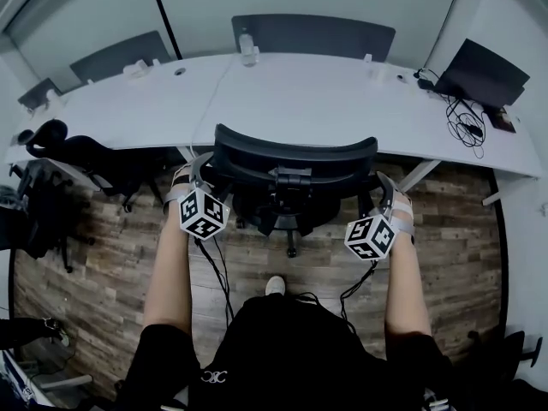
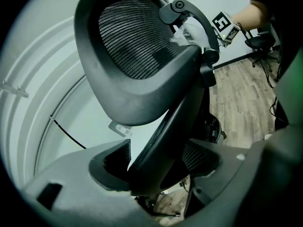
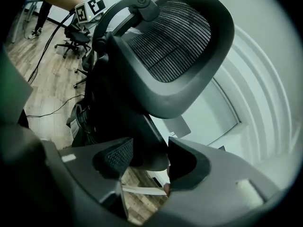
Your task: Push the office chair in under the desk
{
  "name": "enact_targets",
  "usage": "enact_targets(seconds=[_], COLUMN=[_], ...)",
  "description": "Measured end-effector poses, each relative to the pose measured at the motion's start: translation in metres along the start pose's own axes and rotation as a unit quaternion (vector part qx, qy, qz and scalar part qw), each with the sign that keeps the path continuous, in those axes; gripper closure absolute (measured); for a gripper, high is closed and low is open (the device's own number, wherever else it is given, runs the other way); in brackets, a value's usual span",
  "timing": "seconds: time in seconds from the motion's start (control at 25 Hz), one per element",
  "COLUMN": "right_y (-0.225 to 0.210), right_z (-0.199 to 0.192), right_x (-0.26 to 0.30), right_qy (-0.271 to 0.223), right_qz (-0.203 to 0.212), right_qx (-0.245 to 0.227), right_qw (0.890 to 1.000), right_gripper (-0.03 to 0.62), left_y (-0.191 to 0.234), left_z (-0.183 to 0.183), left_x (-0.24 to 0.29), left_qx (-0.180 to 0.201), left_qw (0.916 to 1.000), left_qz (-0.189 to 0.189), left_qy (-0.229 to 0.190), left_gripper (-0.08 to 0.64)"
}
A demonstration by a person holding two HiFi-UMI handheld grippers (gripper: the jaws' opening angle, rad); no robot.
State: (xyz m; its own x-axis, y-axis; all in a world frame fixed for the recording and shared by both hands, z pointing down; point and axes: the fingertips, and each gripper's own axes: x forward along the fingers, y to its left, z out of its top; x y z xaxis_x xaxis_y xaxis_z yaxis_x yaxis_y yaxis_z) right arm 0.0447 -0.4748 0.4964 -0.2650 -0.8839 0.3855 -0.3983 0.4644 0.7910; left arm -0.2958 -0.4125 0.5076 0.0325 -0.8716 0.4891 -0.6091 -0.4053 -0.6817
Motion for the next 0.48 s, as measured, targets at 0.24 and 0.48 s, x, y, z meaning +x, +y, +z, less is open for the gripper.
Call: enact_targets(seconds=[0.24, 0.48], right_y=[-0.021, -0.034], right_z=[0.006, 0.008], right_x=[0.042, 0.071], right_qy=[0.001, 0.008], right_qz=[-0.003, -0.011], right_qx=[0.011, 0.017], right_qw=[1.000, 1.000], right_gripper=[0.353, 0.351], left_y=[0.023, 0.034], left_z=[0.004, 0.008], left_x=[0.033, 0.052], left_qx=[-0.002, 0.001], left_qw=[0.9999, 0.9999], left_qz=[-0.002, 0.001], left_qy=[0.011, 0.012], left_gripper=[0.230, 0.238])
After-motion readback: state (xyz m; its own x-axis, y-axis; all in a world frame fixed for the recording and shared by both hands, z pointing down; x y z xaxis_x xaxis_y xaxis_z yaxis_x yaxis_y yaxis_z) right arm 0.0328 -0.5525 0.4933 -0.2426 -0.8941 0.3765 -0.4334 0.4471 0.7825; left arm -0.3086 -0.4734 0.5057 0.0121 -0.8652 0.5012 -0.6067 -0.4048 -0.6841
